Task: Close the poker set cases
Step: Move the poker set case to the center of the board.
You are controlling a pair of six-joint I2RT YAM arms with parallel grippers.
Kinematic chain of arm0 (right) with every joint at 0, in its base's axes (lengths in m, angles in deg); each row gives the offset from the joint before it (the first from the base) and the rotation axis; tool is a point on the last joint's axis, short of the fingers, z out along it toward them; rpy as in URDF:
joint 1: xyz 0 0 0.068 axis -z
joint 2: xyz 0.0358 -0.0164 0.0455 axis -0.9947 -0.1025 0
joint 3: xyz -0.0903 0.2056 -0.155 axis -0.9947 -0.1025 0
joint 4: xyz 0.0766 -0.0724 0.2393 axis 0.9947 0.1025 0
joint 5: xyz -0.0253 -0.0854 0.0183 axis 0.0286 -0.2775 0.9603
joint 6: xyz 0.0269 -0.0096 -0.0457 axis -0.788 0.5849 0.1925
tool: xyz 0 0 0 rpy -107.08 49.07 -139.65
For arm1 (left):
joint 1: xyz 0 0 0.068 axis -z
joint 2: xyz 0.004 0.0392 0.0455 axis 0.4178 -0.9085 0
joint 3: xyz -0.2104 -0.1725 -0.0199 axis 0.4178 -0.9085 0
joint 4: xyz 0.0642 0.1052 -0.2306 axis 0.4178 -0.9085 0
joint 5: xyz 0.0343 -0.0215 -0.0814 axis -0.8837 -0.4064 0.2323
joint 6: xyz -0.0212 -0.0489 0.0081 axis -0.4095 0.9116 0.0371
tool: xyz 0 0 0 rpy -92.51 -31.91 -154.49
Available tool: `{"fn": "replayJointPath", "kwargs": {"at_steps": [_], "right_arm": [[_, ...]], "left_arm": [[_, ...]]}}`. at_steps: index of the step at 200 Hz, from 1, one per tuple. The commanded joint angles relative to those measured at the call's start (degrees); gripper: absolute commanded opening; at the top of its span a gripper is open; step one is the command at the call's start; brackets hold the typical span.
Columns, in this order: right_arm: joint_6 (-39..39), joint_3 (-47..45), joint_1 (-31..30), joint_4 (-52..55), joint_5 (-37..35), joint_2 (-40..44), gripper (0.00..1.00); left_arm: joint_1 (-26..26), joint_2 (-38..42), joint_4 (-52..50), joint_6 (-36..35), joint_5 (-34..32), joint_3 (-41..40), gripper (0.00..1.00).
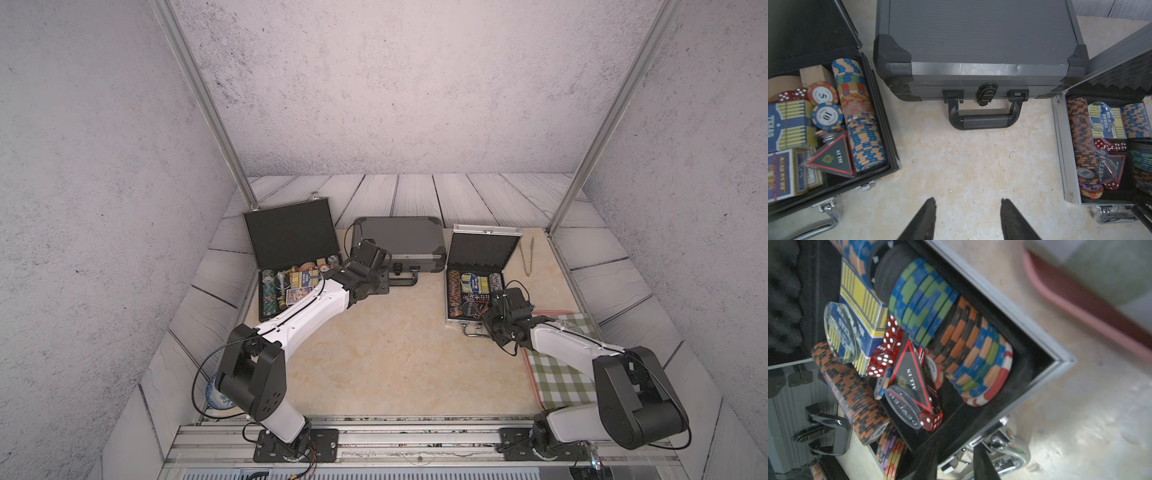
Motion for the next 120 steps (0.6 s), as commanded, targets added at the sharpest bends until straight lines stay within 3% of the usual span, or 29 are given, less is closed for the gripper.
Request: {"fn": "replayJointPath", "kwargs": {"at_steps": [1, 50, 120], "right_arm": [[3.7, -3.3, -1.7, 10.0, 4.1, 3.7, 0.29], [4.4, -5.9, -3.5, 10.2, 5.6, 6.6, 0.29], [-0.2, -0.5, -16.7, 6.2, 3.7, -0.1, 0.30]], "left_arm": [[-0.2, -0.3, -0.3, 0.0, -1.1, 2.2, 0.54], [-0.2, -1.5, 0.4, -0.1, -0.5, 3.7, 0.54], [-0.2, -1.8, -0.8, -0.5, -0.9, 4.4, 0.54]]}}
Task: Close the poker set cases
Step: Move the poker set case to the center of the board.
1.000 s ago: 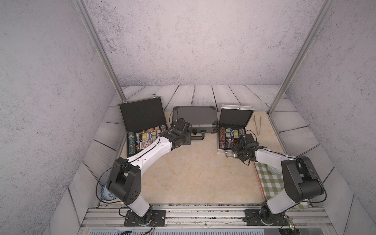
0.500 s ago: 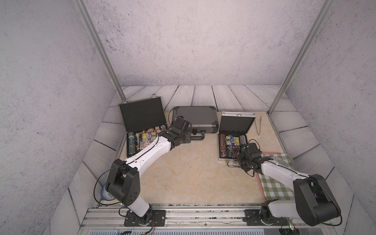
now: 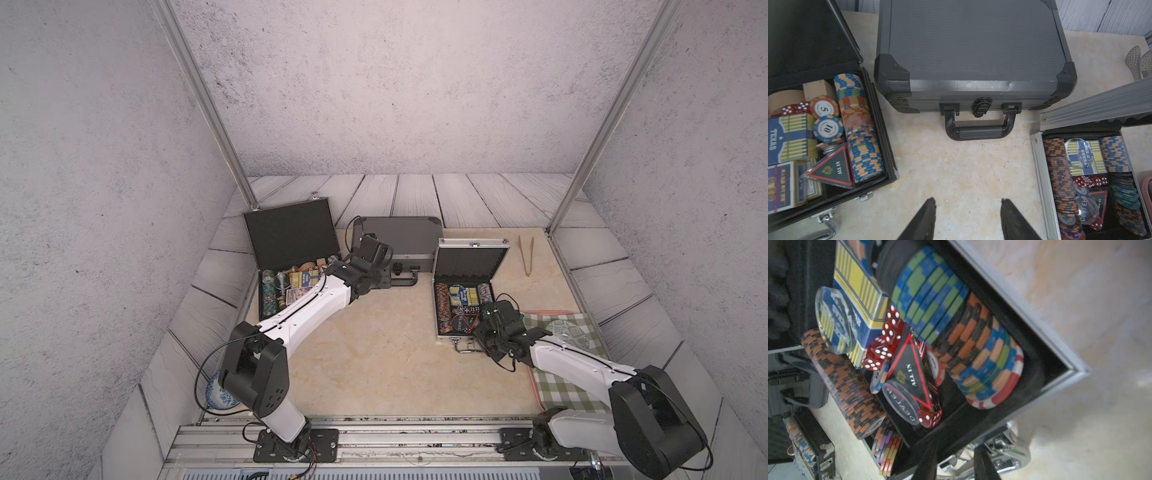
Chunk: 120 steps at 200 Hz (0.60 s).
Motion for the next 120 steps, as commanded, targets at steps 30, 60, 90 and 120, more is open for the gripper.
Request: {"fn": "replayJointPath", "kwargs": {"at_steps": [30, 60, 90, 120], "right_arm": [[-0.7, 5.2, -8.9, 0.8, 4.0, -8.3, 0.31], [-1.3, 7.6, -10.8, 1.4, 3.2, -9.2, 0.34], [-0.6, 8.8, -11.1, 2.4, 3.5, -9.2, 0.48], [2.9, 10.4, -11.0, 4.9, 2.0, -7.7, 0.61]], "left_arm": [[-0.6, 0.0, -1.3, -0.9, -0.9, 1.7, 0.54], [-1.3, 0.4, -1.6, -1.2, -0.8, 1.5, 0.54], [-2.5, -0.1, -1.3, -1.3, -0.2, 1.9, 0.54], [-3.0, -1.4, -1.7, -2.5, 0.5, 3.5, 0.54]]}}
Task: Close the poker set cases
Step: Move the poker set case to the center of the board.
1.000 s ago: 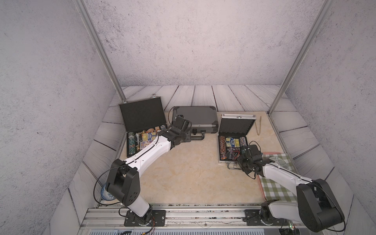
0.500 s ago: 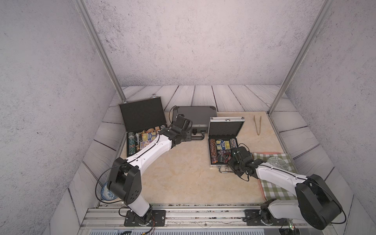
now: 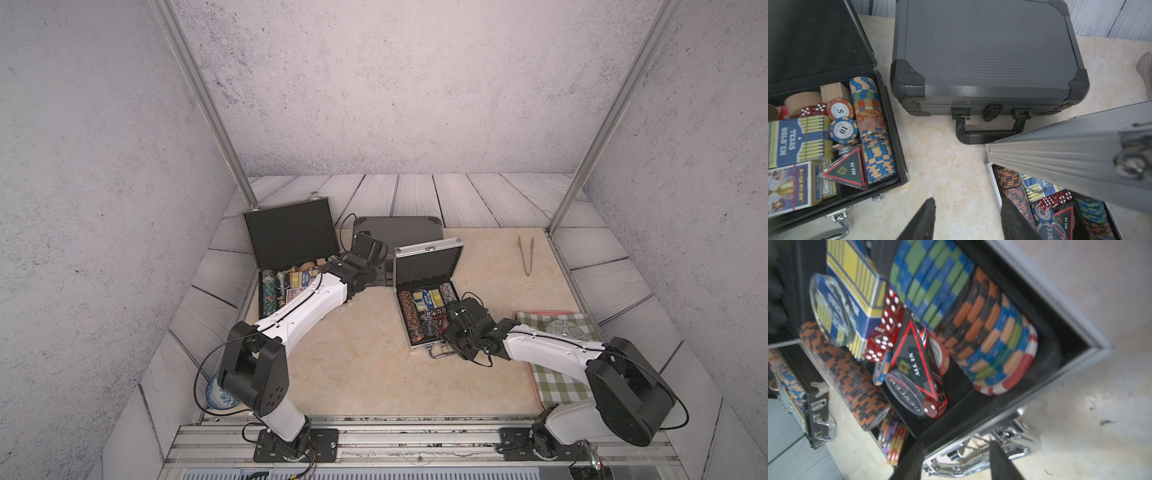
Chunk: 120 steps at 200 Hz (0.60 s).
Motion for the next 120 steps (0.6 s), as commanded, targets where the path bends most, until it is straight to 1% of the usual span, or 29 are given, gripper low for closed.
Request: {"fn": "replayJointPath", "kwargs": {"at_steps": [1, 14, 44, 57, 90, 120], "right_arm": [[3.6, 2.1, -0.1, 4.1, -0.9, 0.7, 0.62], [6.8, 2.8, 0.2, 4.1, -1.5, 1.7, 0.66], [15.1, 6.1, 1.5, 7.5, -2.5, 3.9, 0.71], [19.5, 8.2, 1.9, 9.9, -3.0, 4.6, 0.71], [33.5, 14.5, 3.2, 16.9, -4.5, 4.7, 0.73], [45.6, 17.7, 7.6, 20.6, -3.0, 2.7, 0.72]], "left_arm": [[-0.5, -1.3, -1.0, -1.7, 0.6, 2.7, 0.54], [-0.5, -2.0, -1.3, -2.5, 1.1, 3.4, 0.54], [-0.6, -2.9, -1.7, -2.8, 1.3, 4.2, 0.56], [-0.7, -3.2, -1.7, -2.8, 1.4, 4.5, 0.56], [-0.8, -3.9, -2.1, -3.0, 1.8, 5.8, 0.57], [-0.8, -4.7, -2.5, -3.6, 3.4, 7.5, 0.58]]}}
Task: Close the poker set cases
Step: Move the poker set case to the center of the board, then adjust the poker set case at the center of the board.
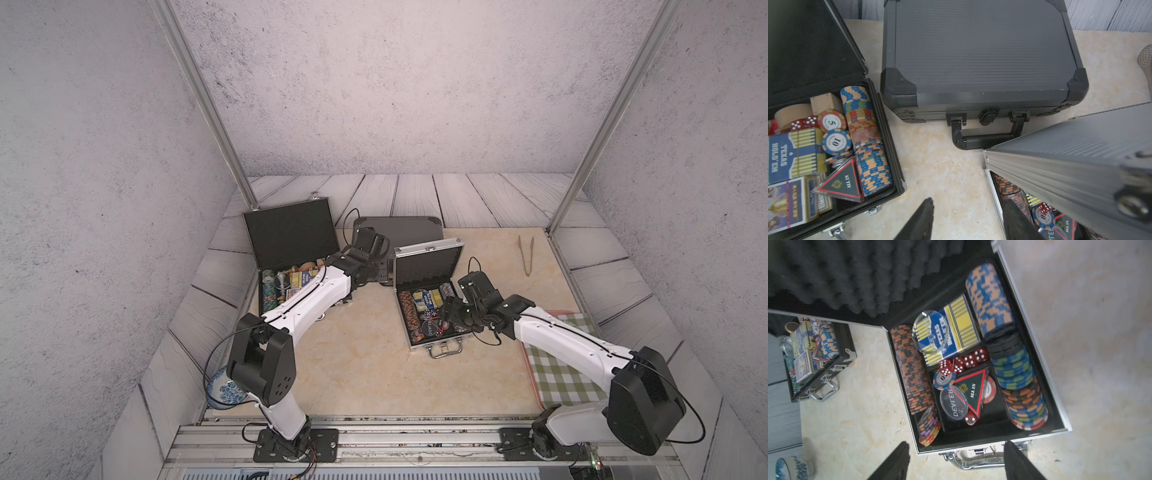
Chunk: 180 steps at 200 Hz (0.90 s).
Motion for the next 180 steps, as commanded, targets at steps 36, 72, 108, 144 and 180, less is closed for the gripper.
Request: {"fn": "replayJointPath", "kwargs": {"at_steps": [36, 72, 108, 144, 180], "right_arm": [[19.4, 2.1, 9.2, 7.1, 0.0, -3.4, 0.68], [21.8, 0.0, 12.8, 2.0, 5.7, -6.5, 0.58], [20.7, -1.4, 13.9, -0.4, 4.4, -8.8, 0.48], [22.0, -0.9, 14.5, -0.9, 5.3, -12.1, 0.40], [21.5, -1.5, 14.6, -1.2, 4.7, -14.4, 0.36]], "left_arm": [[-0.3, -1.5, -1.5, -1.1, 3.4, 4.5, 0.59], [-0.5, -1.0, -2.0, -0.5, 3.4, 4.6, 0.59], [-0.7, 0.4, -1.9, -0.1, 3.1, 3.0, 0.59], [-0.9, 1.3, -1.4, 0.1, 3.1, 1.6, 0.59], [-1.2, 1.9, -1.0, 0.0, 3.0, 0.9, 0.59]]}}
